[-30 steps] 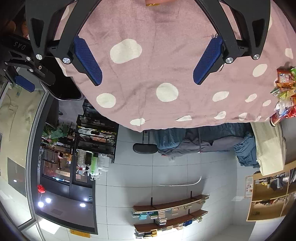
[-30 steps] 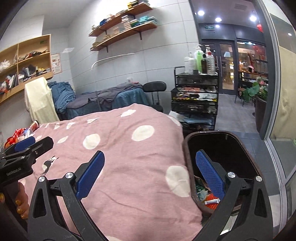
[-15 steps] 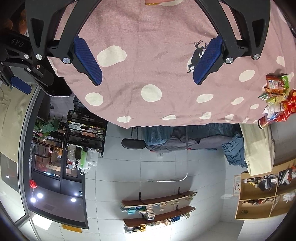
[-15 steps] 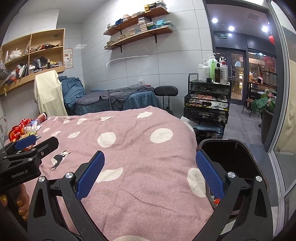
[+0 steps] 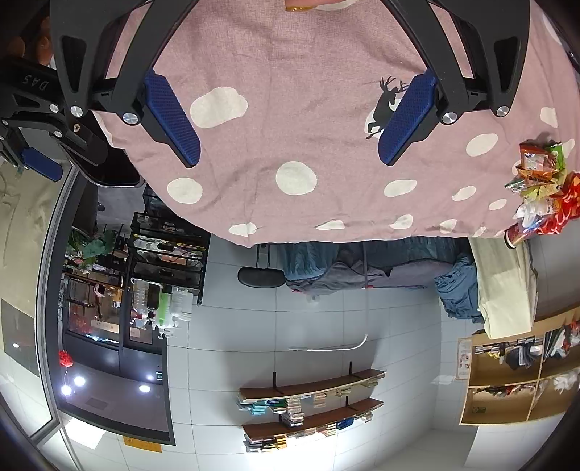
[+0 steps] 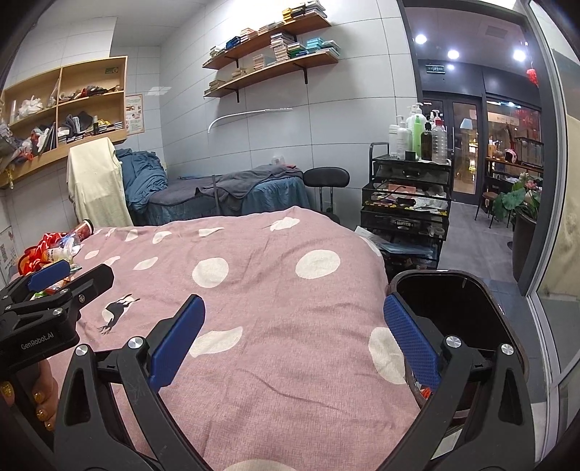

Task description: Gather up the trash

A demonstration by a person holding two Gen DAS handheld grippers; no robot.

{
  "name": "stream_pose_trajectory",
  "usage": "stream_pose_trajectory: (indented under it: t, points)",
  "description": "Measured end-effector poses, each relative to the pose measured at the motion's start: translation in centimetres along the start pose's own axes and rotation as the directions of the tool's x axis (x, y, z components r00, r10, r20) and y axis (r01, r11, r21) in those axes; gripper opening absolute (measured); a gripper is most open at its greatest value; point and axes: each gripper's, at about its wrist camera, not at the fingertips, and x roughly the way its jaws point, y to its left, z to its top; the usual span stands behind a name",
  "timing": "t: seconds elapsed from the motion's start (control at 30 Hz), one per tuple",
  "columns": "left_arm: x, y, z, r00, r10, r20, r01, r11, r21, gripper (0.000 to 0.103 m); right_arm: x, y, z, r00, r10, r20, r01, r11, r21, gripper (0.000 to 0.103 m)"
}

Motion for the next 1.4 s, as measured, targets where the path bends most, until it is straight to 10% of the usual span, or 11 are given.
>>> stream_pose_trajectory:
  t: [1.4]
  points:
    - [0.03,-0.14,0.04,1.0,0.001,0.0,-0.001,1.0,0.0,0.098,0.07,0.15,-0.41,1.0,0.007,-0.007,-0.007,1.0,0.009,0.097]
